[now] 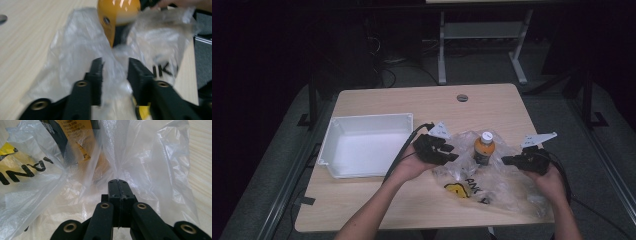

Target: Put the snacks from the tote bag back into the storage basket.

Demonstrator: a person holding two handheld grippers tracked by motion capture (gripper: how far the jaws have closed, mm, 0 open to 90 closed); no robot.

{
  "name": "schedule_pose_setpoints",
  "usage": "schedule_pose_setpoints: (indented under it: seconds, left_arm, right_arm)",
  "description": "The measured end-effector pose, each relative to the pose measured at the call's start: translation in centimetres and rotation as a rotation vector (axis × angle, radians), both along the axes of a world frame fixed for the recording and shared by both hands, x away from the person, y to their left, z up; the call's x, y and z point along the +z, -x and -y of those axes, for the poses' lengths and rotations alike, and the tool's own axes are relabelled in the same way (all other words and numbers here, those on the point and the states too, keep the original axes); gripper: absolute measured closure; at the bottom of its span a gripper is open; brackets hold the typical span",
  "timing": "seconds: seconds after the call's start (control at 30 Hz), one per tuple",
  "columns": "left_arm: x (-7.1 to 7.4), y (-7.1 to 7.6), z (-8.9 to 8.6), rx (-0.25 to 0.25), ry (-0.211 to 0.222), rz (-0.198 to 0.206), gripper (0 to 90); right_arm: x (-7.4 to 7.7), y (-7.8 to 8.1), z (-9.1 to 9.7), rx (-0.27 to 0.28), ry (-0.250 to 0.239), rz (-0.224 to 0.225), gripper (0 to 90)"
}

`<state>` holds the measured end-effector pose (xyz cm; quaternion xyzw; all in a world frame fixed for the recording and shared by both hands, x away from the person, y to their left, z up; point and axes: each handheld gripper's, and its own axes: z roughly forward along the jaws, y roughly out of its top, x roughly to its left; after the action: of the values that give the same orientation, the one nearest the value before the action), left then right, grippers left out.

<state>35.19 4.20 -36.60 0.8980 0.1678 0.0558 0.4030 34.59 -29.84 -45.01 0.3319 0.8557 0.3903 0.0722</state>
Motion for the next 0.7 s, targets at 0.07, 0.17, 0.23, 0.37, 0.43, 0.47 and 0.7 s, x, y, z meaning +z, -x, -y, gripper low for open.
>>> schedule_pose_setpoints:
  seconds: [0.07,0.17,0.23,0.37,0.43,0.47,0.7]
  left_arm:
    - [0.1,-0.5,0.7,0.021,-0.001,0.012,54.1]
    - [0.1,-1.2,1.5,0.049,0.027,0.017,48.0]
    - [-0.1,-1.7,2.1,0.079,0.034,0.011,44.3]
    - [-1.0,-2.5,2.9,0.129,0.015,-0.010,43.4]
    - [-1.5,-2.7,3.2,0.143,0.002,-0.025,49.3]
    - [-1.8,-2.8,3.4,0.150,-0.013,-0.034,52.8]
    - [-3.7,-2.7,3.9,0.170,-0.039,-0.048,85.5]
  right_arm:
    - [0.0,-0.1,0.0,0.004,0.001,0.002,89.7]
    - [0.0,-0.1,0.1,0.008,0.001,0.004,89.7]
    - [0.0,-0.1,0.1,0.011,-0.001,0.007,89.7]
    - [0.0,-0.1,0.0,0.017,0.003,0.011,89.7]
    - [0.0,-0.1,0.1,0.019,0.000,0.014,89.7]
    - [0.1,-0.1,0.2,0.017,0.001,0.014,89.7]
    - [0.0,-0.1,0.5,0.017,-0.006,0.013,89.7]
